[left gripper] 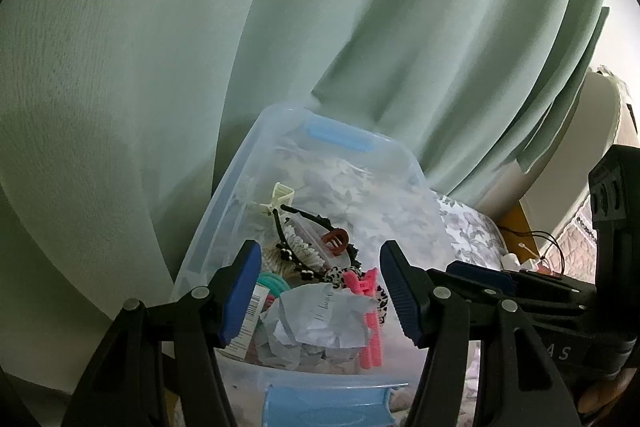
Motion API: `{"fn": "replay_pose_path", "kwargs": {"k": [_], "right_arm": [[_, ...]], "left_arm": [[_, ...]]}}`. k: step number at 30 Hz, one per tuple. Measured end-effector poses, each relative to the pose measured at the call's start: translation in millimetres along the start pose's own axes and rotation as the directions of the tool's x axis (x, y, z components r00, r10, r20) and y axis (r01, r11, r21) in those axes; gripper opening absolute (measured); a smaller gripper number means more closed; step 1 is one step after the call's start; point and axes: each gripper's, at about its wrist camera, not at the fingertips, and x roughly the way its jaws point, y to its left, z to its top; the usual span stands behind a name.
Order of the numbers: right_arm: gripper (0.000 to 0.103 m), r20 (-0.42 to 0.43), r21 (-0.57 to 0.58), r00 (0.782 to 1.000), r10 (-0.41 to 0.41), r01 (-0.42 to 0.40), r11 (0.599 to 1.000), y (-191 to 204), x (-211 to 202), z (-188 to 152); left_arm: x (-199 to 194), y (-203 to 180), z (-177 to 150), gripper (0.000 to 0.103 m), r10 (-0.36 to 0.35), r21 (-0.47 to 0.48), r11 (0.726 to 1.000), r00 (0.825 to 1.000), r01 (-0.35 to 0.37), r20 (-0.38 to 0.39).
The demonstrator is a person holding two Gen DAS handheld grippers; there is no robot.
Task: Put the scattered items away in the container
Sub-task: 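Lower the pink roller into the box and open the right tool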
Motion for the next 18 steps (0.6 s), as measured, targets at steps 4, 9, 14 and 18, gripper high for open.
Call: {"fn": "replay_pose_path", "kwargs": {"k": [4,9,14,18], "right_arm": [[0.045,0.004,0.004,1.0,-0.002,0.002,1.0,-4.1,-6.0,-3.5],[0.048,0.015,0.008,1.0,-0.005,0.005,1.0,-9.1,-16.0,-8.1],[0.049,0.03,0.014,1.0,-0.004,0.004,1.0,-13.1,-26.8,-13.5],[0.052,0.041,0.023,0.999,0.0,-0.001,1.0,-16.4,-33.2,-17.3]], "left_arm": [[-2.5,-7.0,-0.7,0.063,0.003,0.014,1.0,1.0,-0.003,-0.003],[-5.0,-16.3,-1.4,0.064,0.009,0.03,1.0,1.0,-0.009,-0.009],[-6.3,-26.9,-5.3,0.067,0.022,0.06,0.998,0.999,-0.02,-0.025],[-6.3,-35.3,-8.4,0.069,0.041,0.087,0.996,0.998,-0.037,-0.048]]}}
